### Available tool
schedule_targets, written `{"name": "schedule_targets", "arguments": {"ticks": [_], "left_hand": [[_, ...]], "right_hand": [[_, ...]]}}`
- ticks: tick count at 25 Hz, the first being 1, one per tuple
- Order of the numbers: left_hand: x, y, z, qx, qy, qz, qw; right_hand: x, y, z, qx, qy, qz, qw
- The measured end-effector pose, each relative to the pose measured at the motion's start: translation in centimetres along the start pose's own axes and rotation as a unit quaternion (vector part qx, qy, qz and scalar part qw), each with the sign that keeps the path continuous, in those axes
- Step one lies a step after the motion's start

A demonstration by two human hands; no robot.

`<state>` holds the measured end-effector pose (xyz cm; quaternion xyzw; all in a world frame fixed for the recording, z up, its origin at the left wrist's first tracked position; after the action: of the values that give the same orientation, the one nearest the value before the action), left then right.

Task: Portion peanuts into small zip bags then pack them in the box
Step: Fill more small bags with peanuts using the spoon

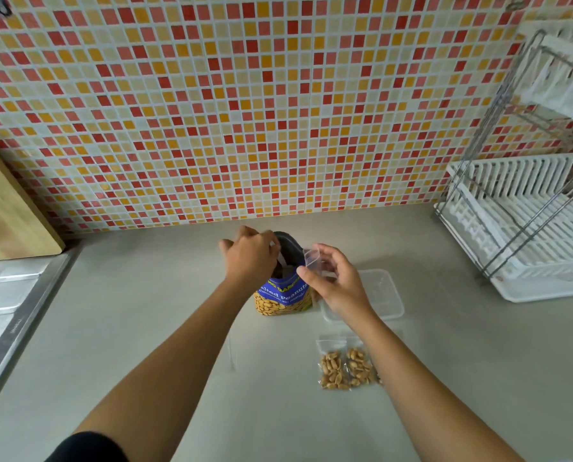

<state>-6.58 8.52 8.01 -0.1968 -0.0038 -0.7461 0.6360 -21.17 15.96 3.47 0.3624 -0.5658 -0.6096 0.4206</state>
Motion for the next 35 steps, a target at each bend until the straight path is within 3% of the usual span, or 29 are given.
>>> {"name": "schedule_targets", "arguments": {"ticks": [2, 4, 7, 9, 20, 25, 29, 35], "left_hand": [[-0.6, -0.5, -1.4, 0.008, 0.072, 0.013, 0.997], [-0.3, 0.7, -2.4, -0.028, 0.114, 0.089, 0.989], [0.3, 2.9, -2.2, -0.180, 0.080, 0.214, 0.957], [0.1, 3.5, -1.9, -0.261, 0.072, 0.255, 0.928], [0.0, 5.3, 0.5, -0.408, 0.053, 0.297, 0.862], [-0.7, 5.9, 1.2, -0.413, 0.058, 0.318, 0.851], [-0.9, 7.8, 1.2, -0.425, 0.054, 0.344, 0.835], [-0.8, 9.5, 2.6, -0.450, 0.032, 0.375, 0.810]], "right_hand": [[0.1, -0.1, 0.0, -0.003, 0.006, 0.004, 1.000], [0.1, -0.2, 0.0, -0.009, 0.008, 0.008, 1.000], [0.2, -0.1, 0.1, -0.009, 0.009, 0.012, 1.000], [0.2, -0.1, 0.0, -0.010, 0.016, 0.010, 1.000], [0.0, 0.3, 0.4, -0.010, 0.018, 0.010, 1.000], [-0.3, 0.4, 0.4, -0.019, 0.023, 0.014, 0.999], [-0.2, 1.0, 0.8, -0.026, -0.022, 0.027, 0.999], [0.2, 2.9, 0.4, -0.176, -0.073, 0.126, 0.974]]}}
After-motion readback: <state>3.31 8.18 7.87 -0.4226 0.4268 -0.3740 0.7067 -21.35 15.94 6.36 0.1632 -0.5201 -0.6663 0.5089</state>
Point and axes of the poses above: each hand's wrist, its own x-axis towards the middle knuckle, its own z-axis out of the back of the hand, y = z × x, the point moved 7 cm from there along x, towards the middle knuckle, and after that the axes turned 13 degrees about -y, right-handed, at the moved point
